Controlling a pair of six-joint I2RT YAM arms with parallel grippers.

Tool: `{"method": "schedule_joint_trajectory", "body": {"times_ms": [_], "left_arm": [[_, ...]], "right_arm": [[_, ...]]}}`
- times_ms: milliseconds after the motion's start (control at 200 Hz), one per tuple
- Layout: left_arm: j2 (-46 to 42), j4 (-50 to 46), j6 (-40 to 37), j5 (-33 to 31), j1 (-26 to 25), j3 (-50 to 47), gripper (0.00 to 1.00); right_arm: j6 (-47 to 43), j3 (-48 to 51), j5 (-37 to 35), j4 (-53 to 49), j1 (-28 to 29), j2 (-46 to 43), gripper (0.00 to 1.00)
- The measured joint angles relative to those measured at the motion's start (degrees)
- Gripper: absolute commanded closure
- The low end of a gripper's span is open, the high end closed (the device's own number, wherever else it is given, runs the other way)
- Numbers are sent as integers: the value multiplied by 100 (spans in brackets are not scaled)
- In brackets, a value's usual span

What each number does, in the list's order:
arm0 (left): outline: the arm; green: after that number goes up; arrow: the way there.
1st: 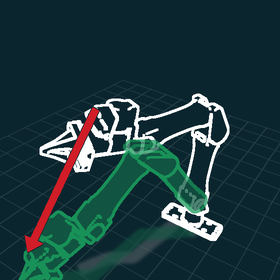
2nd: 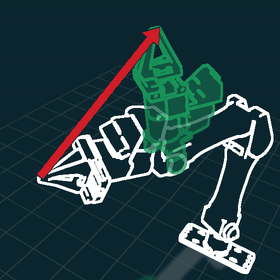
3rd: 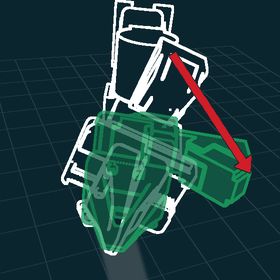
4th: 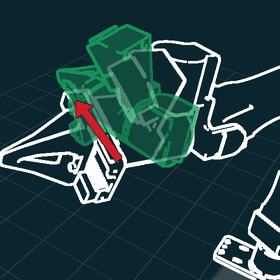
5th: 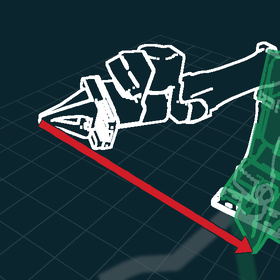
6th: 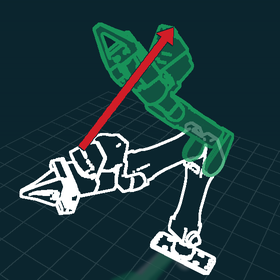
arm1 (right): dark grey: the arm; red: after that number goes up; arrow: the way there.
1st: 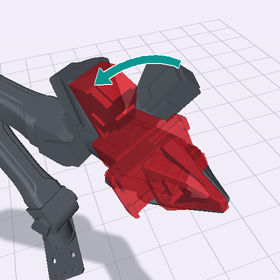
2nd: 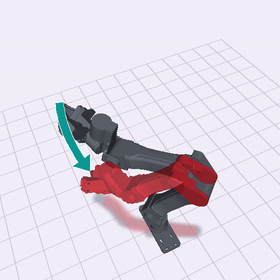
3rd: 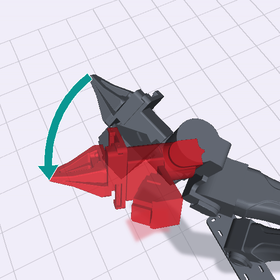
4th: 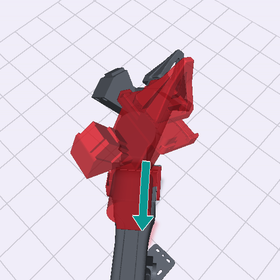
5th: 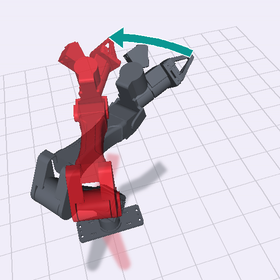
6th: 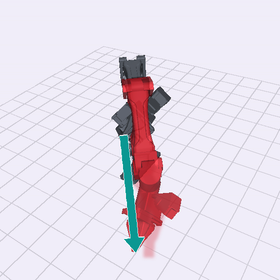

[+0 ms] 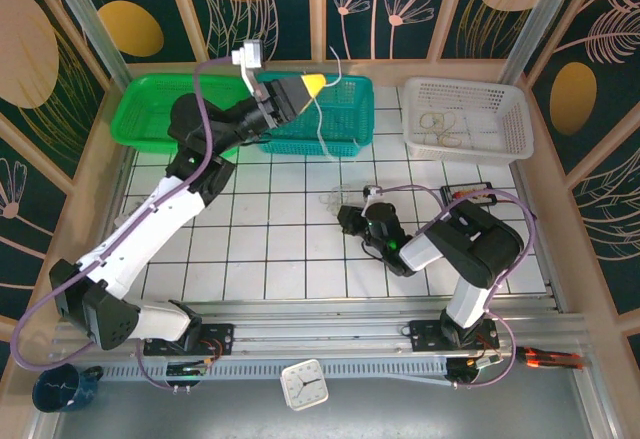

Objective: Untangle the cables

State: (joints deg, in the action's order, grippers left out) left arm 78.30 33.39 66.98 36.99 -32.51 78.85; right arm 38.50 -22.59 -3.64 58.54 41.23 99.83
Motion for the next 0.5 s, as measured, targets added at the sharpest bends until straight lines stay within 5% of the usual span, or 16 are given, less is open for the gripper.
{"method": "schedule_joint_trajectory", "body": {"times_ms": [270, 500], "left_arm": [[7, -855, -651, -190, 765, 577, 100], [184, -1829, -1591, -658, 1652, 931, 100]], "right_arm": [[109, 74, 48, 70, 0, -94, 79], [55, 50, 201, -326, 2, -957, 57]]}}
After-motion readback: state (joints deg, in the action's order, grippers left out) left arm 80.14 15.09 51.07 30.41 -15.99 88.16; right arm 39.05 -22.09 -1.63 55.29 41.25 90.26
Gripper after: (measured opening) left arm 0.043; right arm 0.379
